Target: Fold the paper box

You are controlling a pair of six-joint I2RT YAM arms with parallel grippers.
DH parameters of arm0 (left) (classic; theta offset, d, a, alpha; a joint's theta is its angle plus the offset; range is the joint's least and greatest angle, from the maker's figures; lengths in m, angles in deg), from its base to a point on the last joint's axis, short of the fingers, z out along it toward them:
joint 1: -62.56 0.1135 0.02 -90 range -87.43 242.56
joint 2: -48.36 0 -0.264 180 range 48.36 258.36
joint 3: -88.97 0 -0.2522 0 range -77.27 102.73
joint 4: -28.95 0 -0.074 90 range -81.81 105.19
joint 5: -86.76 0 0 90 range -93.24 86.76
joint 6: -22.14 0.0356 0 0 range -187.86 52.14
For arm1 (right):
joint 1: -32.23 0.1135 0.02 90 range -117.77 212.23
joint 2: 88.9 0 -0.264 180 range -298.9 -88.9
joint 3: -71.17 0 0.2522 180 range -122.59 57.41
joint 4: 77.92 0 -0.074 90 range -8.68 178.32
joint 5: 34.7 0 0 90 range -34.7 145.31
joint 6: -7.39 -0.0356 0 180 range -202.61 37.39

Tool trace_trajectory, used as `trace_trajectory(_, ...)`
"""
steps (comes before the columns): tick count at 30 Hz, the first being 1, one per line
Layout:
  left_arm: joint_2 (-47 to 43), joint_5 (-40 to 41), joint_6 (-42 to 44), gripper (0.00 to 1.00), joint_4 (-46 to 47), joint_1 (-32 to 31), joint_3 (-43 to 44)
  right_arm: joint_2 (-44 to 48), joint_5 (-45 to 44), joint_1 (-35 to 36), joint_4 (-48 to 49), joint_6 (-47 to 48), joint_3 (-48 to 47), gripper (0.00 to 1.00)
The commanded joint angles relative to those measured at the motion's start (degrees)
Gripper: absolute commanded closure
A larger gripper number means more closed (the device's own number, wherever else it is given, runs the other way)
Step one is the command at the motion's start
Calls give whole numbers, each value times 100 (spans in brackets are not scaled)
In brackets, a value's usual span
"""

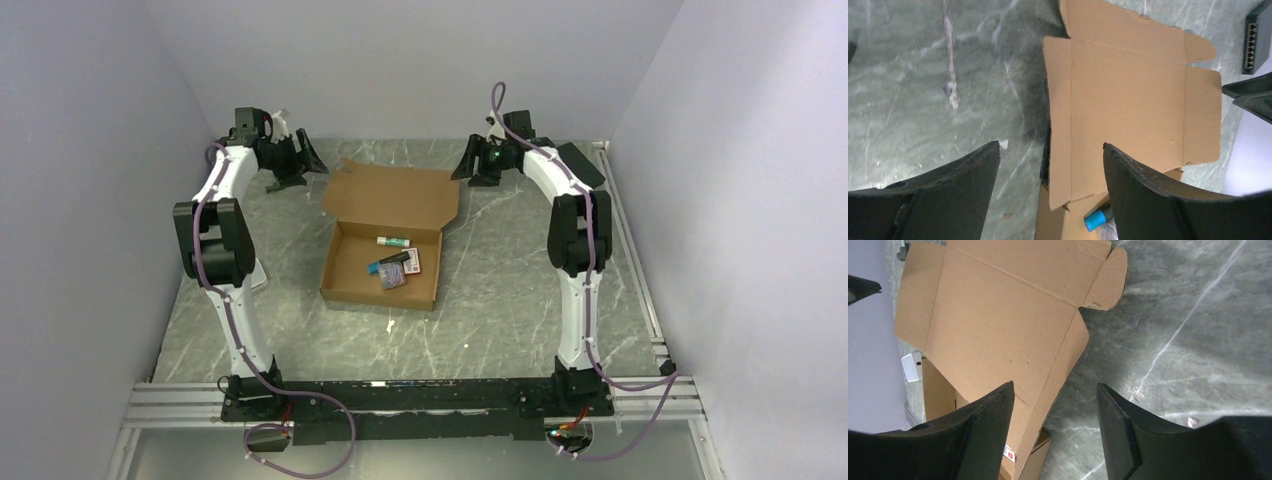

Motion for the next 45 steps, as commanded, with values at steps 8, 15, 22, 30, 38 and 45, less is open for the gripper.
trace_trajectory(8, 1069, -986, -164, 38, -63, 19, 953, -405, 134, 78, -200, -274, -602, 57)
trace_trajectory(15, 1165, -996, -348, 49, 85, 6, 950, -361, 85, 160, 115, -434, -498, 73)
trace_trajectory(22, 1471, -986, -369, 48, -54, 9, 1316, -423, -50, 234, 149, -486, -495, 75)
trace_trajectory(30, 1937, -1161, -590, 49, -54, -1, 1894, -471, -84, 233, 194, -543, -586, 75)
trace_trajectory(38, 2257, -1444, -955, 58, 273, -66, 2088, -531, -216, 225, 185, -553, -659, 76)
trace_trajectory(45, 2312, -1372, -1043, 65, 360, -139, 2174, -614, -396, 225, 192, -563, -767, 77)
